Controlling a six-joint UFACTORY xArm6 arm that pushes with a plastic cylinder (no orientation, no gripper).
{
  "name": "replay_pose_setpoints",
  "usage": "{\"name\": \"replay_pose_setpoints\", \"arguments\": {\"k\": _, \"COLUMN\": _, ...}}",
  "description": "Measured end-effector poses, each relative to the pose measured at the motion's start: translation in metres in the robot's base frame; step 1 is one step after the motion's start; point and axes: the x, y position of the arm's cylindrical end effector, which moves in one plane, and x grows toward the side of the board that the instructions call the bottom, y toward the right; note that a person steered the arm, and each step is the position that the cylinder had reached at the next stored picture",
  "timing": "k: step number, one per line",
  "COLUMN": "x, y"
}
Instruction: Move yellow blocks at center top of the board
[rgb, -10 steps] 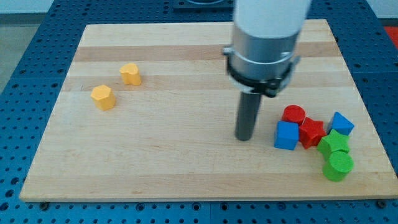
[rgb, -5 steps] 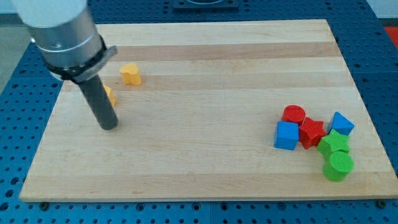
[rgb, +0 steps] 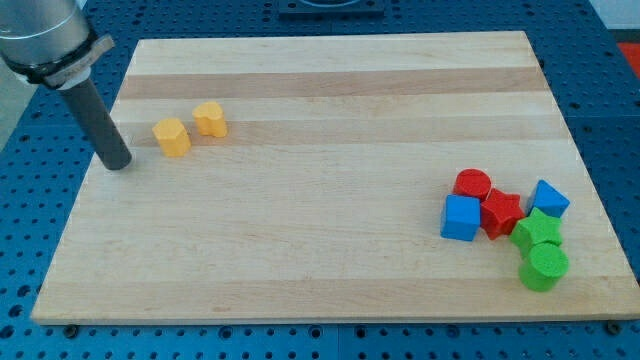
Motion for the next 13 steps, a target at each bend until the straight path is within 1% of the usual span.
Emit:
{"name": "replay_pose_setpoints", "arguments": {"k": 1, "x": -0.004, "y": 0.007}}
{"name": "replay_pose_setpoints", "arguments": {"k": 3, "x": -0.023, "y": 0.048}}
{"name": "replay_pose_setpoints", "arguments": {"k": 5, "x": -0.037, "y": 0.078}}
{"name": "replay_pose_setpoints", "arguments": {"k": 7, "x": -0.063, "y": 0.098}}
{"name": "replay_pose_setpoints", "arguments": {"k": 10, "x": -0.104, "y": 0.150}}
{"name": "replay_pose_setpoints", "arguments": {"k": 13, "x": -0.124, "y": 0.191}}
